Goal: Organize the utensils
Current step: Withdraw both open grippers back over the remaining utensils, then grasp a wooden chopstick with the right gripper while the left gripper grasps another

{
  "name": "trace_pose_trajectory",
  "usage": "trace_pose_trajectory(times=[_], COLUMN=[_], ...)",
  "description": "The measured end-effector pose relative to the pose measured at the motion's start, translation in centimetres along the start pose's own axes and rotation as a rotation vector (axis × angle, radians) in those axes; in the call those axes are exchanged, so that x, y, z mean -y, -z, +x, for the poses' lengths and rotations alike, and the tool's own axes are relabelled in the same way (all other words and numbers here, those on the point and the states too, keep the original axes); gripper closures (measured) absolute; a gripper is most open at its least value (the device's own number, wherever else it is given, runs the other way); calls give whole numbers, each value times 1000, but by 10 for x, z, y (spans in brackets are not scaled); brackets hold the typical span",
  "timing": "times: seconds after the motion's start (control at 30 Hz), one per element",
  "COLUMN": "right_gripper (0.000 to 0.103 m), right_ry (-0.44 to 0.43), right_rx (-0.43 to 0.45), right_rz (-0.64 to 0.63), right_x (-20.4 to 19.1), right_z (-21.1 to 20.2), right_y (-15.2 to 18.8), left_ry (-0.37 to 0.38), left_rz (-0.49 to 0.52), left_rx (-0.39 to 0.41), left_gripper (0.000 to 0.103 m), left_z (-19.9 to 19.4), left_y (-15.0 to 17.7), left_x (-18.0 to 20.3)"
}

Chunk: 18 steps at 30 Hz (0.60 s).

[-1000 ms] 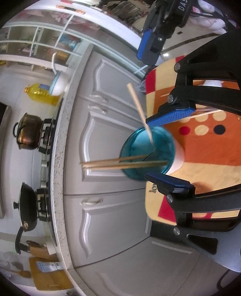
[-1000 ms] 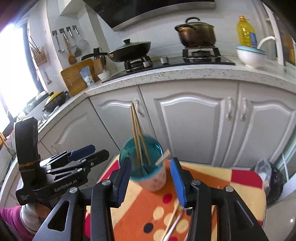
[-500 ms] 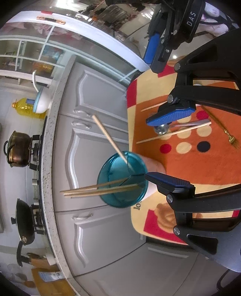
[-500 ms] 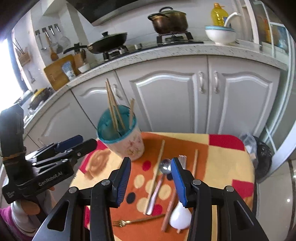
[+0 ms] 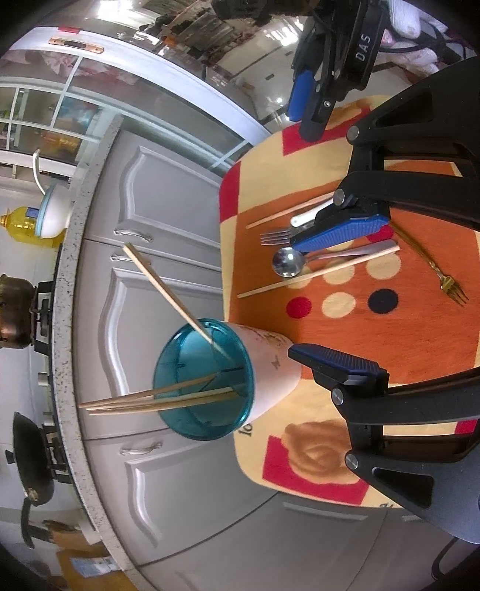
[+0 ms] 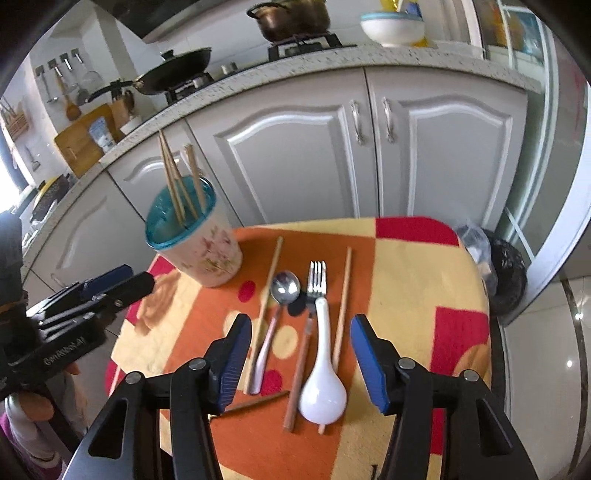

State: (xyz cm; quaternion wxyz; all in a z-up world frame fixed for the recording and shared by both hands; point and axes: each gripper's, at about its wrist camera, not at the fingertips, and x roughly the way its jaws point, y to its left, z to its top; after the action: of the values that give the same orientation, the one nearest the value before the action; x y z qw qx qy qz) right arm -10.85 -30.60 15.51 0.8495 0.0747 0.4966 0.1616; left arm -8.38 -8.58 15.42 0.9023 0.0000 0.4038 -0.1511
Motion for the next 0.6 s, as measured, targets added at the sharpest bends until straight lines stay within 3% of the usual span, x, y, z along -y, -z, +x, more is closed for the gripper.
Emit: trace_pose_trajectory(times=[0.37, 0.6], right_gripper=[49, 49], right_ry=[-6, 0], right_rx=[-99, -138], right_rz=[42, 59], right_x=[20, 28], right_z=[42, 61], right_y=[21, 23], left_ry=[54, 110], left_rz=[-52, -33], left_rx=[-134, -196], left_gripper=[52, 52], left_z=[43, 75], left_y=[25, 29], left_x=[-16, -3])
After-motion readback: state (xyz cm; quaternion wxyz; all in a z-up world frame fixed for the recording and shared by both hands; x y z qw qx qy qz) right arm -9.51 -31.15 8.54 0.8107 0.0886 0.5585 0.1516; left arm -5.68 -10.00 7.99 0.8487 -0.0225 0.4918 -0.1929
